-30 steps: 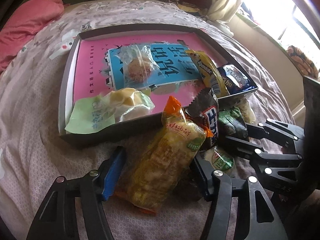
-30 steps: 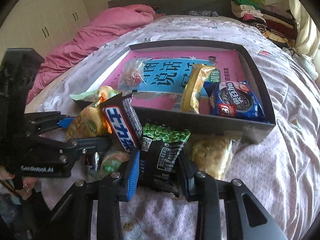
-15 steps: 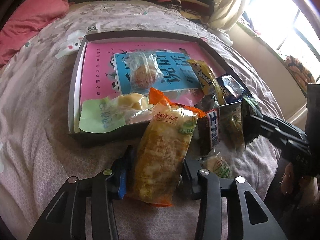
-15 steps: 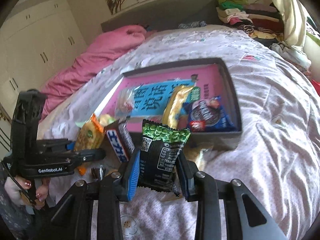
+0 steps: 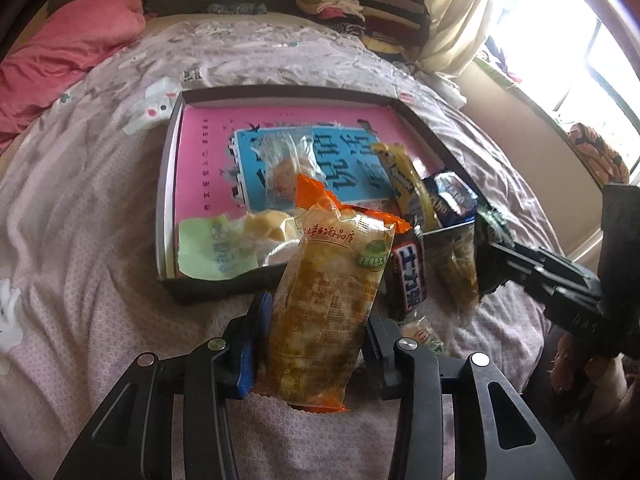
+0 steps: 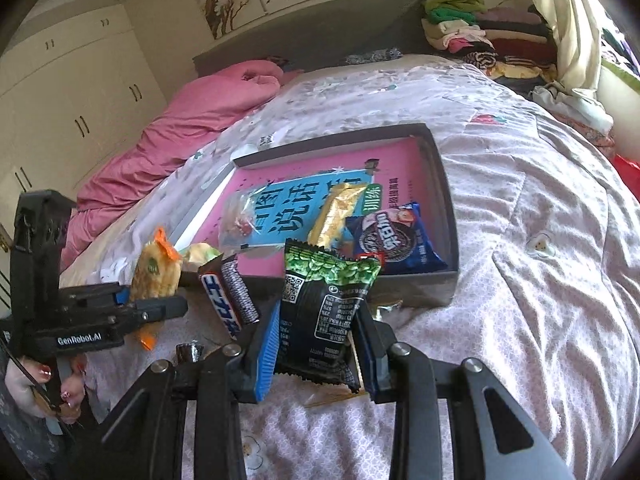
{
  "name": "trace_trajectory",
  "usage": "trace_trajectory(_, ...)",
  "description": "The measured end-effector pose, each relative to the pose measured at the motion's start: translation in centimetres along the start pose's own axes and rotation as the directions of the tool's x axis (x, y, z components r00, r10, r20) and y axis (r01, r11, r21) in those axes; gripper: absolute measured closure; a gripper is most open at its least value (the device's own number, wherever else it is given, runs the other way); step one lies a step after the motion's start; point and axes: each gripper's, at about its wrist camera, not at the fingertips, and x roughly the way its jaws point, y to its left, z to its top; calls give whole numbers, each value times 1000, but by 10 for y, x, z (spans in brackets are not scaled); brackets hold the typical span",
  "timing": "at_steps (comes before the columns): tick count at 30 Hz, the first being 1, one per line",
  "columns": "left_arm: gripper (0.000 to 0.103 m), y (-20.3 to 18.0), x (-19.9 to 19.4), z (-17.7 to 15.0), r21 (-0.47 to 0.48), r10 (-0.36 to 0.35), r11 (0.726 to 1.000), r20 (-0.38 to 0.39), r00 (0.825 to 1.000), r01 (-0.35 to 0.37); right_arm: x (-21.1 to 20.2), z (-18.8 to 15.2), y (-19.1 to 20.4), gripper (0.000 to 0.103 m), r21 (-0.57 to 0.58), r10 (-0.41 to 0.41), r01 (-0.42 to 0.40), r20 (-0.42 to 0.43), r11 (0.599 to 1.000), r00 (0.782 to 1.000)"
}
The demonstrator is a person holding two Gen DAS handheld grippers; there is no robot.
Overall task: Organize snacks
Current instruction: 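Lift the pea snack bag with the right tool while the left tool carries the bread bag over the tray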
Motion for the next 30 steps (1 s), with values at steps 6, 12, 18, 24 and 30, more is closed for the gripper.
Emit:
trace_trajectory(6,60,4,-11,6,-24,5,1000,34,999,-4,-2,-1,2,68,-17,15,-15,4,1000,1000)
trace_trajectory(12,60,11,-21,11,-51,24,998,76,997,-20,-7,2,4,68,-21,14,-13,28,1000,1000)
trace_trajectory(18,60,20,-32,16,-82,43,996,116,992,-34,-11,6,3,68,-16,5,-5,51,1000,999)
trace_trajectory(24,60,28,-40,19,-109,77,992,155,985,-60,-13,10,1,68,-14,-6,7,70,1000,998)
trace_trajectory(30,60,33,-42,24,-142,106,987,194,975,-79,-13,14,-3,68,-6,-10,11,79,1000,997)
